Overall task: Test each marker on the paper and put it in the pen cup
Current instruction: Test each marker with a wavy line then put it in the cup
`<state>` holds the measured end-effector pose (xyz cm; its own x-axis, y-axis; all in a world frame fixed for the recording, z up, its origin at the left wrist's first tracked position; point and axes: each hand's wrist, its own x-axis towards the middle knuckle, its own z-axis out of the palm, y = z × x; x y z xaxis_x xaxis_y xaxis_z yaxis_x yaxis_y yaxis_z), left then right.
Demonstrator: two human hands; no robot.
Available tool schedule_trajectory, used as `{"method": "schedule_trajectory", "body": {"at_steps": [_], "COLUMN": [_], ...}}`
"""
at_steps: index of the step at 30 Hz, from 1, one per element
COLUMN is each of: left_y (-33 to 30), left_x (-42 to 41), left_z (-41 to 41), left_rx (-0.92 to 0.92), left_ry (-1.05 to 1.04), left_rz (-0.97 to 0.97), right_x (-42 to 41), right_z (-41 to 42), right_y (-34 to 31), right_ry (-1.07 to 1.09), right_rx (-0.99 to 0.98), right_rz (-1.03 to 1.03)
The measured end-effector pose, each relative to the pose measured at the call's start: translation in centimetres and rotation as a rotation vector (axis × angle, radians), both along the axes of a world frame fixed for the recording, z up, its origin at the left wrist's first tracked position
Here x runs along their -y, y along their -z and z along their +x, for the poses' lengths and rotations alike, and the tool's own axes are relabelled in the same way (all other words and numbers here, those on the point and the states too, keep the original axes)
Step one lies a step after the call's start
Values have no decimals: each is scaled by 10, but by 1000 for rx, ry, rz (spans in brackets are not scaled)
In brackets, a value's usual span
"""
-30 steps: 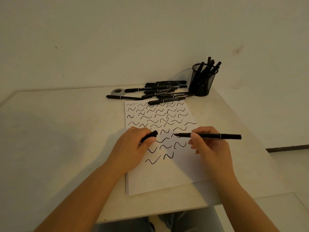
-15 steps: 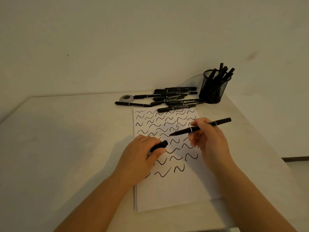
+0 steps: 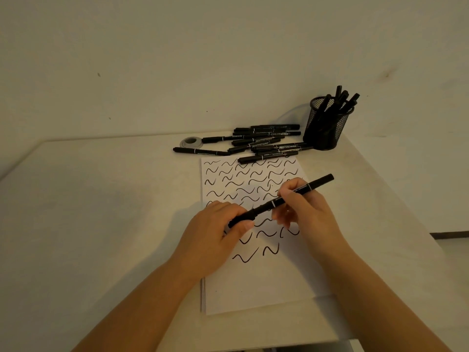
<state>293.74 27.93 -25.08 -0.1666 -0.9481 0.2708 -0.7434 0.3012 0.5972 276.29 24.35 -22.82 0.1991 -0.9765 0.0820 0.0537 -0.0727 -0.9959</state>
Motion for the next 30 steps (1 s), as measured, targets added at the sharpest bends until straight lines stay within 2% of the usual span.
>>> {"method": "schedule_trajectory", "body": {"at_steps": [6,13,20,30], "left_y": [-5,-8,-10,-8], "left_x": [-3,-9,-9,-7], "left_z": [-3,-10,-14,-12], "left_rx": [-86,-215,-370,-399], "left_ry": [6,-2,23,6], "left_rz": [-24,-18,80,123], "right_x": [-5,-6,-5,-5], "right_z": [3,1,0,5], "right_y": [-1,2,3,4], "right_ry": [-140,-212,-274,-253], "right_rx": [-59,40,92,40], "right_rz": [-44,-40,-68,-109]}}
